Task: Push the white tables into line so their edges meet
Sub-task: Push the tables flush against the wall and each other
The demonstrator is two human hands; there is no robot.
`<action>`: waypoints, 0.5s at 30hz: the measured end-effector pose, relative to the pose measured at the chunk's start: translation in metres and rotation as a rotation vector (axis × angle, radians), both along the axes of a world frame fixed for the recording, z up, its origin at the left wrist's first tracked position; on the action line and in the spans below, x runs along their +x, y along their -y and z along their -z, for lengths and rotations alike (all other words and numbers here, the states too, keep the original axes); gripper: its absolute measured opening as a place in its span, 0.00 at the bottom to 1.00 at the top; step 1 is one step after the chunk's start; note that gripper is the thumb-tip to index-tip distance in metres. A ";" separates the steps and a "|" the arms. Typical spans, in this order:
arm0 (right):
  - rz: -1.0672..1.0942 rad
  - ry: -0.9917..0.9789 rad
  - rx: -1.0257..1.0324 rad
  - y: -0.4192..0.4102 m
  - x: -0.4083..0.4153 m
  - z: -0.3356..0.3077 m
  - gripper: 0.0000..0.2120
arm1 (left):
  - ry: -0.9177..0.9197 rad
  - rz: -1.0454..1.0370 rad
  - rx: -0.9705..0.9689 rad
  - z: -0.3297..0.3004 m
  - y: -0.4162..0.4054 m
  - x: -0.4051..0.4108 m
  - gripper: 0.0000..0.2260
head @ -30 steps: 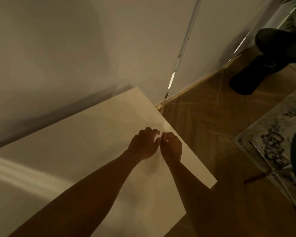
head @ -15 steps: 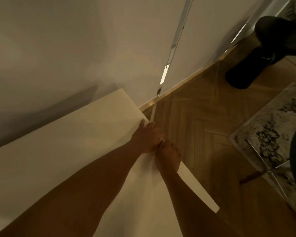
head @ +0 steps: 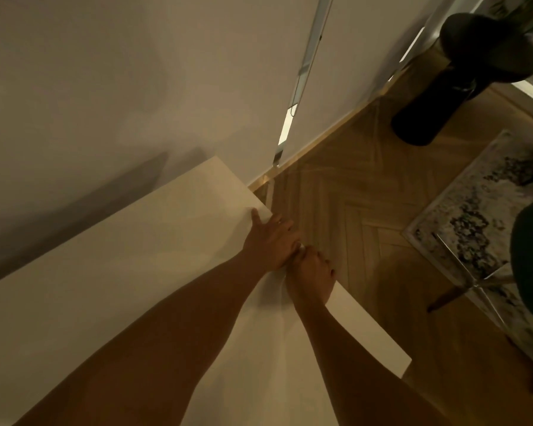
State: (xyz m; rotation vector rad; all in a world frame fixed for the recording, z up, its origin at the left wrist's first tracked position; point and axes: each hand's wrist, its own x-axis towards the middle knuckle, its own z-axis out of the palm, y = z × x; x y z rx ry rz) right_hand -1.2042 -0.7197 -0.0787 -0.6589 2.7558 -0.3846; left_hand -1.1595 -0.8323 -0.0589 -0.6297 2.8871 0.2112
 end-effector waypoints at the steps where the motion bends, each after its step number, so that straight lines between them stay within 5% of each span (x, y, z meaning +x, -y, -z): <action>1: 0.001 0.000 -0.006 0.001 0.000 0.000 0.19 | -0.005 -0.002 0.001 0.000 0.002 0.001 0.16; 15: -0.083 -0.063 0.013 0.034 0.012 0.005 0.15 | -0.002 -0.086 0.000 0.004 0.030 0.014 0.17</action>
